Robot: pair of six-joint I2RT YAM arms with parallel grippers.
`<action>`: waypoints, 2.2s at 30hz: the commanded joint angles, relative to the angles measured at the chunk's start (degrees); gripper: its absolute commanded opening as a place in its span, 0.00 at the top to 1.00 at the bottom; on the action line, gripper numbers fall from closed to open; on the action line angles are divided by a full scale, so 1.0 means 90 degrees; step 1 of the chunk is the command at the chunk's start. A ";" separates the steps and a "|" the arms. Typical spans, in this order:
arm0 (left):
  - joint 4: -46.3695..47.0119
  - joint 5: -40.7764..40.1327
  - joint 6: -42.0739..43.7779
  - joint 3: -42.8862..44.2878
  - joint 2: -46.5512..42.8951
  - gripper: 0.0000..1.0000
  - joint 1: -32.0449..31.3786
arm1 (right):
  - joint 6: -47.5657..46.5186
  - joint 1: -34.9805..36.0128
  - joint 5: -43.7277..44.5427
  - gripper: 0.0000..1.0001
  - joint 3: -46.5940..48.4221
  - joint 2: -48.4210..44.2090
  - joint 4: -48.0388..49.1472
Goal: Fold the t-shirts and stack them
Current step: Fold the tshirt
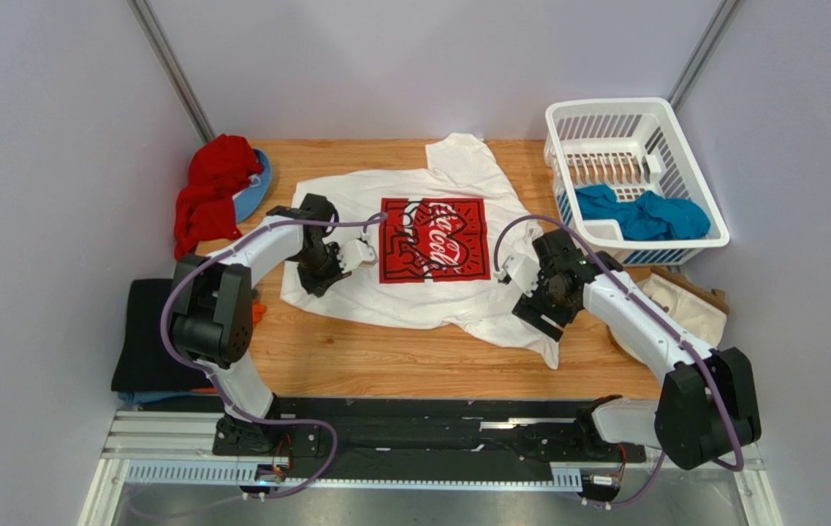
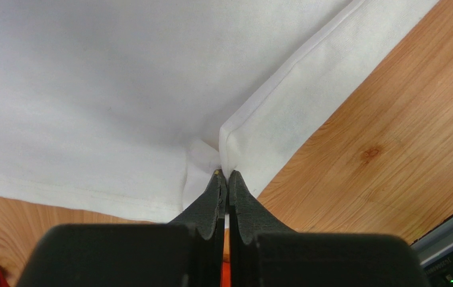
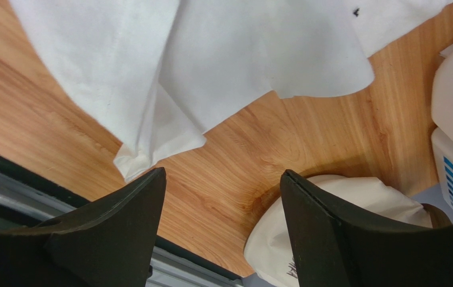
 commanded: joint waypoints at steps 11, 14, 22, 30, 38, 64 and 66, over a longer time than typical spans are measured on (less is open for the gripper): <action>-0.0134 -0.0129 -0.0110 0.0101 -0.0145 1.00 0.0010 | 0.0174 0.0538 -0.1185 0.33 -0.0105 -0.0412 -0.0704; -0.0134 -0.0139 -0.0110 0.0092 -0.0145 1.00 0.0010 | 0.0154 0.0548 -0.1176 0.37 -0.0203 -0.0266 -0.0538; -0.0153 -0.0188 -0.0051 0.0072 -0.0097 1.00 0.0019 | 0.0096 0.0548 -0.1136 0.41 -0.0233 0.0056 -0.0255; -0.0066 -0.0158 -0.0090 0.0014 0.0059 1.00 0.0010 | 0.0125 0.0558 -0.1117 0.51 -0.0408 0.0447 0.0136; 0.0022 -0.0227 -0.0100 -0.0142 0.0031 1.00 0.0010 | 0.0281 0.0558 -0.1010 0.94 -0.0419 0.0614 0.0224; -0.0134 -0.0695 -0.0960 -0.1275 -0.2157 1.00 -0.0371 | 0.0418 0.0841 -0.1819 1.00 0.0548 -0.1867 -0.2920; -0.0144 -0.0793 -0.0930 -0.1343 -0.2216 1.00 -0.0371 | 0.0408 0.0899 -0.1975 1.00 0.0636 -0.1838 -0.3018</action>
